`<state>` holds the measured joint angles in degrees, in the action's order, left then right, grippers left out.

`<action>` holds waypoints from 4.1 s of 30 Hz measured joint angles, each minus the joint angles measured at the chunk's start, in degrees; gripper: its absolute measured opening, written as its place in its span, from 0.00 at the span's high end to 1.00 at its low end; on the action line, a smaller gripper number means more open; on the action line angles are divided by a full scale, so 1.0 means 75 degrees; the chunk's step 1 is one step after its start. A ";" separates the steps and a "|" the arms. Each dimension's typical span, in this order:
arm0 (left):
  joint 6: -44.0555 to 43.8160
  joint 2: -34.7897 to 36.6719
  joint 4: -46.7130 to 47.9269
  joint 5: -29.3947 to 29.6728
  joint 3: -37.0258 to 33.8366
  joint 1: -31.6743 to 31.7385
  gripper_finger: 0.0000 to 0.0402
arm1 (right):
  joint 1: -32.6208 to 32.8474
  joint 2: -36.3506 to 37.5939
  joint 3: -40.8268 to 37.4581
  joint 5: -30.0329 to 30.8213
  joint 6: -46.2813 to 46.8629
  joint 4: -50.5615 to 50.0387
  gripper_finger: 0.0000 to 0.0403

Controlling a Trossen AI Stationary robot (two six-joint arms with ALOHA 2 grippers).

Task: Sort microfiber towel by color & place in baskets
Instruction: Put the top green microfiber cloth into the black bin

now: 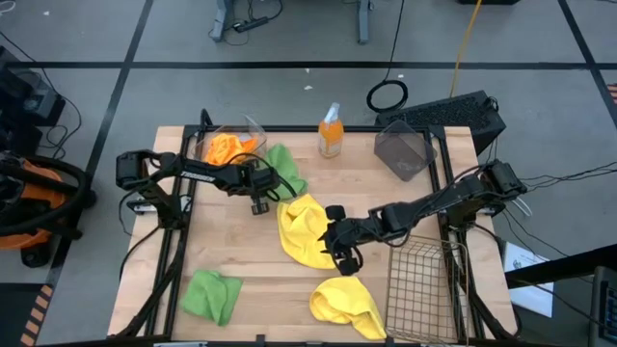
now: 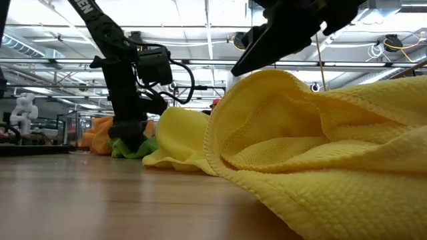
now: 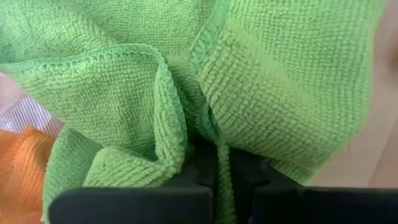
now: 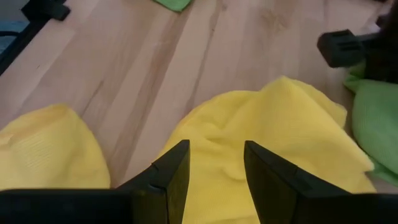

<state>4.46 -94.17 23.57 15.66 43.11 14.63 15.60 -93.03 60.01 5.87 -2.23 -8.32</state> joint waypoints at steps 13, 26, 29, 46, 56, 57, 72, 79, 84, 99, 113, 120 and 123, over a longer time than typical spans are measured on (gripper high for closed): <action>-0.0579 0.0562 0.0037 -0.0163 0.0539 -0.0069 0.97 | 0.0445 -0.0003 0.0000 0.0482 -0.0578 -0.0103 0.64; -0.1559 0.2297 -0.0176 -0.0089 0.0735 -0.0566 0.97 | 0.0486 -0.0006 -0.0773 0.1704 -0.1210 0.3044 0.64; -0.1554 0.2759 -0.0509 -0.0101 0.0738 -0.0815 0.97 | 0.0463 -0.0006 -0.1258 0.2013 -0.1436 0.4831 0.64; -0.1015 0.3829 -0.2508 -0.0254 0.0752 -0.2462 0.96 | -0.0264 -0.0006 -0.1562 0.4005 -0.1527 0.7086 0.18; -0.0539 0.3759 -0.3604 -0.0196 0.0752 -0.3126 0.96 | -0.0543 -0.0006 -0.1558 0.2487 -0.0652 0.7760 0.07; -0.0529 0.3713 -0.3627 -0.0195 0.0752 -0.3171 0.96 | -0.0543 -0.0006 -0.1557 0.2343 -0.0657 0.7936 0.07; 0.0215 0.3056 -0.4785 -0.0814 0.0752 -0.3697 0.96 | -0.0667 -0.0006 -0.1556 0.1153 -0.0760 0.8443 0.08; 0.0266 0.2999 -0.4823 -0.0841 0.0752 -0.3923 0.78 | -0.0661 -0.0006 -0.1556 0.0537 -0.0794 0.8431 0.29; 0.0281 0.3002 -0.4776 -0.0582 0.0752 -0.4032 0.57 | -0.0646 -0.0004 -0.1556 0.0437 -0.0821 0.8328 0.51; 0.0059 0.3154 -0.4191 0.0071 0.0749 -0.4844 0.41 | -0.0656 -0.0006 -0.1550 0.0565 -0.1109 0.8115 0.95; -0.0756 0.3950 -0.2671 0.1066 0.0752 -0.6178 0.41 | -0.0610 0.0100 -0.1553 0.0724 -0.1169 0.7466 0.94; -0.1341 0.4034 -0.1310 0.3036 0.0752 -0.6883 0.41 | -0.0607 0.1194 -0.1553 0.1096 -0.1115 0.5786 0.94; -0.1727 0.4033 -0.0830 0.3717 0.0752 -0.7026 0.41 | -0.0599 0.1852 -0.1553 0.1549 -0.1239 0.4897 0.94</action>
<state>-8.50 -63.92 17.35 43.54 48.75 -38.06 11.10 -79.14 48.36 17.48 -11.52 28.41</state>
